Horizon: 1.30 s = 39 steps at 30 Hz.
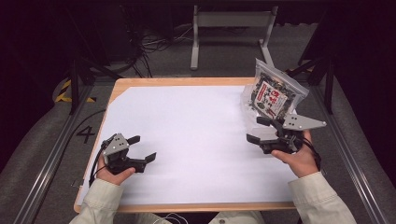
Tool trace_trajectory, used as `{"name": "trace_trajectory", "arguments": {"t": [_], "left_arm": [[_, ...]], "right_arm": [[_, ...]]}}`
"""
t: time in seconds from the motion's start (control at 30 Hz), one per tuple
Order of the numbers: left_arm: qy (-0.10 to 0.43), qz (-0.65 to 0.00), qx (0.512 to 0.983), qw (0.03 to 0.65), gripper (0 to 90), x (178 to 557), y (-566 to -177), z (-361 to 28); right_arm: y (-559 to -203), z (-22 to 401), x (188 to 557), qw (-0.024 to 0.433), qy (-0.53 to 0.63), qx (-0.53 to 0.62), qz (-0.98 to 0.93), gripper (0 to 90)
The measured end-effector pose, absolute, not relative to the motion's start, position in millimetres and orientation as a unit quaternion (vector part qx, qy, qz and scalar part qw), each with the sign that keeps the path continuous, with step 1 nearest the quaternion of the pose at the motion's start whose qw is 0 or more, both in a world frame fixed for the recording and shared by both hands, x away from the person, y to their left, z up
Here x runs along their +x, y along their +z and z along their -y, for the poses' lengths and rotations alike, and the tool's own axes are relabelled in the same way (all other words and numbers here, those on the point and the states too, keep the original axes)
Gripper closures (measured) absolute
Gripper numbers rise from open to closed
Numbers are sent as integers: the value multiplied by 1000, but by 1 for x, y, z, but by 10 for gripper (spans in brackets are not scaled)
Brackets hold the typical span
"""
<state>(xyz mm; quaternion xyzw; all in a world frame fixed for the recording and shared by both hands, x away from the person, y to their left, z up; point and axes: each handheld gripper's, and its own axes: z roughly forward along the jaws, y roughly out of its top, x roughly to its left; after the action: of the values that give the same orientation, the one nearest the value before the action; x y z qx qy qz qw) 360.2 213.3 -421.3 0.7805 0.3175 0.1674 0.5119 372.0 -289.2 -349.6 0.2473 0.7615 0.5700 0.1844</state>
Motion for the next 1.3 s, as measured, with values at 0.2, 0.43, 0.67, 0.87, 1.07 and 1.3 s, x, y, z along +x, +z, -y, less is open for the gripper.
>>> {"name": "trace_trajectory", "arguments": {"t": [0.2, 0.43, 0.67, 0.87, 1.07, 1.3], "left_arm": [[169, -316, 780, 513, 89, 360, -422, -213], [167, -316, 776, 519, 87, 361, -425, -213], [162, -319, 773, 525, 86, 362, -428, -215], [144, -314, 768, 539, 61, 363, -431, -216], [128, -307, 768, 547, 44, 363, -434, -216], [122, -298, 784, 531, 39, 365, -437, -211]], "right_arm": [[-378, 288, 370, 177, 567, 260, -761, 218], [-402, 286, 368, 177, 561, 268, -763, 215], [-420, 281, 366, 187, 546, 260, -774, 211], [-433, 281, 366, 187, 537, 267, -778, 213], [-442, 279, 364, 185, 524, 268, -787, 210], [-442, 275, 364, 177, 504, 267, -802, 223]]}}
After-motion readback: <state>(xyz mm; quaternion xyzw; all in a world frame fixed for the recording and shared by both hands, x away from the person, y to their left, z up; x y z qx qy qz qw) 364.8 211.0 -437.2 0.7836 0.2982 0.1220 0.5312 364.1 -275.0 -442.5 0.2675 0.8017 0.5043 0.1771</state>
